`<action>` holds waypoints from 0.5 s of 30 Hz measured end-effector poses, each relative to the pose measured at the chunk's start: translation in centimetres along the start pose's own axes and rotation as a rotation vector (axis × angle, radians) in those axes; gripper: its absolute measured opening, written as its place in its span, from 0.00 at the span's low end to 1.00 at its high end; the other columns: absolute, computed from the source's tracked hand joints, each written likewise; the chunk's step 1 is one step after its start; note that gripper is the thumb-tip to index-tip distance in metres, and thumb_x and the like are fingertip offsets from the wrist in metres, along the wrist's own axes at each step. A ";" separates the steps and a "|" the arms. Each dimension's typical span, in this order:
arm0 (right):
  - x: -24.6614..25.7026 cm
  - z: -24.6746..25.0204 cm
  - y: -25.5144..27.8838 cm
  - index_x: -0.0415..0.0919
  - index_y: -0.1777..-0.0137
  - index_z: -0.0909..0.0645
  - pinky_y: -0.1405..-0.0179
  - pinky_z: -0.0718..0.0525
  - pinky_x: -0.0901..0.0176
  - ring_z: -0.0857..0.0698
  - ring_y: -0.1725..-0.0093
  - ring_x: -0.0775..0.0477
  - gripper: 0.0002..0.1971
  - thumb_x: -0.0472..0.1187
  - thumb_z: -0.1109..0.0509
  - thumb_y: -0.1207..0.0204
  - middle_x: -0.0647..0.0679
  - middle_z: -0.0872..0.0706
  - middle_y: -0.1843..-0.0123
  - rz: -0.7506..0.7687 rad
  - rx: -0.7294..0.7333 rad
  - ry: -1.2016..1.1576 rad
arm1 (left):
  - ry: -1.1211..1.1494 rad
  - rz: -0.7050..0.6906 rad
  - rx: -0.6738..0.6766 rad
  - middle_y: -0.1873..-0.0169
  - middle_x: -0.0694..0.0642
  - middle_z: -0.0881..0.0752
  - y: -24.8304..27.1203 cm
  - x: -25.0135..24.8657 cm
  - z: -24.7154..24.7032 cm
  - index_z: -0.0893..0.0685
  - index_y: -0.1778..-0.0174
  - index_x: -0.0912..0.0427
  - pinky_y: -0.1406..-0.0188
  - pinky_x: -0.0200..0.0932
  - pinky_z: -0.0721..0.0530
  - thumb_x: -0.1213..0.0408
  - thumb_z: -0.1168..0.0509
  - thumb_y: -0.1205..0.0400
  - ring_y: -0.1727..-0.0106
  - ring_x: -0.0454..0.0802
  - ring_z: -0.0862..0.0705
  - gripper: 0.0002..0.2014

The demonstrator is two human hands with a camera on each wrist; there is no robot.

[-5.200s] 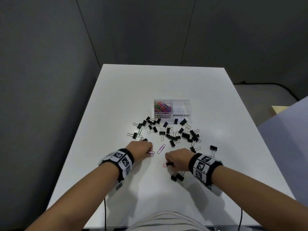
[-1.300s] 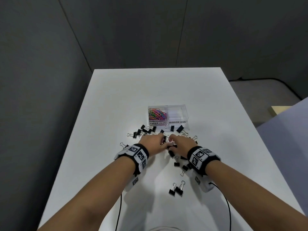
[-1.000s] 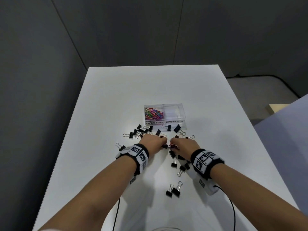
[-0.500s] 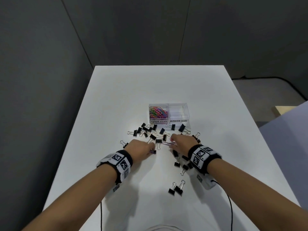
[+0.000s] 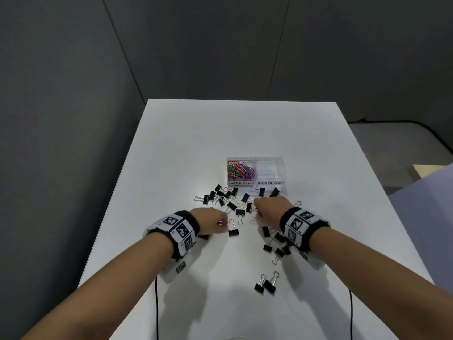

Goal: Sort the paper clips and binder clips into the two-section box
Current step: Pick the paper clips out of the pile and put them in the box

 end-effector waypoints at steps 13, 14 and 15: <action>-0.7 8.6 -9.8 0.36 0.39 0.26 0.58 0.23 0.55 0.21 0.57 0.42 0.11 0.34 0.39 0.21 0.42 0.18 0.50 -0.058 0.039 0.099 | 0.123 -0.035 -0.047 0.36 0.62 0.23 -1.7 2.2 5.1 0.23 0.31 0.59 0.39 0.41 0.26 0.69 0.47 0.14 0.37 0.57 0.21 0.17; -0.6 8.6 -10.1 0.36 0.41 0.24 0.58 0.23 0.55 0.20 0.56 0.42 0.11 0.33 0.38 0.22 0.42 0.16 0.47 -0.055 0.053 0.130 | 0.122 -0.037 -0.060 0.36 0.62 0.23 -1.7 2.4 5.2 0.24 0.30 0.58 0.39 0.42 0.26 0.68 0.47 0.14 0.38 0.57 0.20 0.17; -0.5 8.6 -10.3 0.36 0.42 0.24 0.58 0.23 0.56 0.19 0.56 0.41 0.10 0.33 0.38 0.23 0.42 0.15 0.46 -0.051 0.052 0.133 | 0.129 -0.039 -0.076 0.37 0.62 0.22 -1.8 2.7 5.4 0.23 0.30 0.58 0.39 0.42 0.25 0.68 0.47 0.14 0.39 0.58 0.20 0.17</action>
Point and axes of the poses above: each hand's wrist, its own y-axis away from the middle knuckle, its own z-axis out of the back of the hand, x = y × z, the point moved 4 cm from there along -y, towards the middle knuckle
